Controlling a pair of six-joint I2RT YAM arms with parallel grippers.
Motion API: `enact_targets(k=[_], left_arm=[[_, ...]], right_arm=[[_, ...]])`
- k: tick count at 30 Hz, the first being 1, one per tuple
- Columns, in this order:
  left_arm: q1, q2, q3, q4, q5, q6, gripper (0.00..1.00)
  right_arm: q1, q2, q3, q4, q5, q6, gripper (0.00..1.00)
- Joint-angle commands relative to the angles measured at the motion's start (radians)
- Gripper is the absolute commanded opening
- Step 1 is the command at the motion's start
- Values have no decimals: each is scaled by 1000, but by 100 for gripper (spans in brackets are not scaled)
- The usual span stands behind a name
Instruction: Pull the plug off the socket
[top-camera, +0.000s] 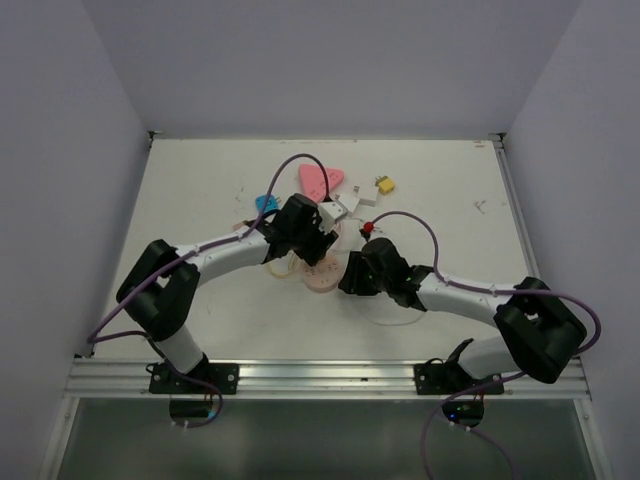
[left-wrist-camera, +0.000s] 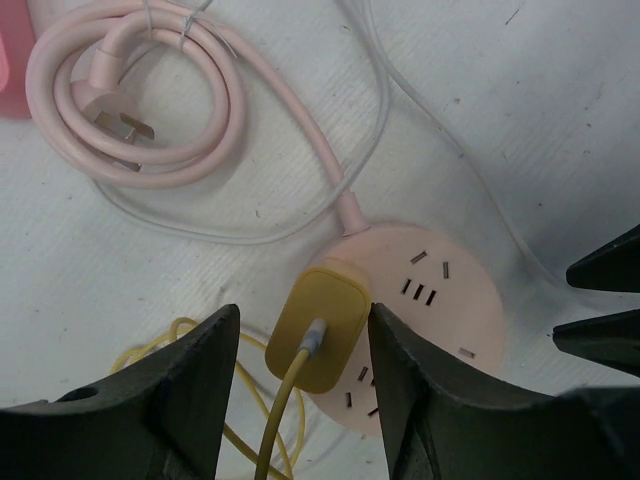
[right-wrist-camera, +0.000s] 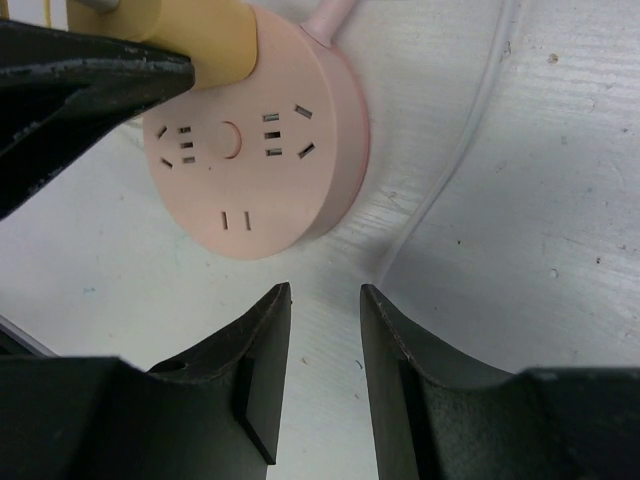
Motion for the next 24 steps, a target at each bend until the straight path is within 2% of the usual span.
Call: enact_targets(k=[1,3,7,12,14,24], left_arm=[[12,2,51,-12,36,38,57],[12,2,44,-11,56,28,53],[11,-17,-2,3,67,-11,36],[5,-81,-91,40,53,-112,29],[-2,-102,-119,39,3,-150,22],[-89,-199,-174,-47,-211,-399,21]], right_arm=[[-6,-42,-9,38,-4,-24,38],[-6,-48,-9,42,-4,-23,38],[-6,-56,-15,67,-3,26,38],[-6,-22,-6,174,-53,100,37],[-6,16,10,195,-63,115,37],[-6,176,56,304,-136,155,36]])
